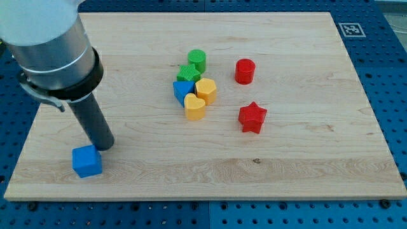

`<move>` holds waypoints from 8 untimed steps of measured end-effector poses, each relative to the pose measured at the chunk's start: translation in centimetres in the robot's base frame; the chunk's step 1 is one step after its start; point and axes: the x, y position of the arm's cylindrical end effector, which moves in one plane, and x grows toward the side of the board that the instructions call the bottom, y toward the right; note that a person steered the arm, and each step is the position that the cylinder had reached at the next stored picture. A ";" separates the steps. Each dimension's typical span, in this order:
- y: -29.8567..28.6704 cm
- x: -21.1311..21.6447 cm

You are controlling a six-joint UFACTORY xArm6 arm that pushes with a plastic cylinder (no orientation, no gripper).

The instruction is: Place the blue cube at the bottom left side of the board

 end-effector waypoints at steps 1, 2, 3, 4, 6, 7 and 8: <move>0.0 1.1; 1.1 1.2; 3.7 1.6; 2.4 2.7; -0.7 2.9; -0.6 3.5; 0.2 4.4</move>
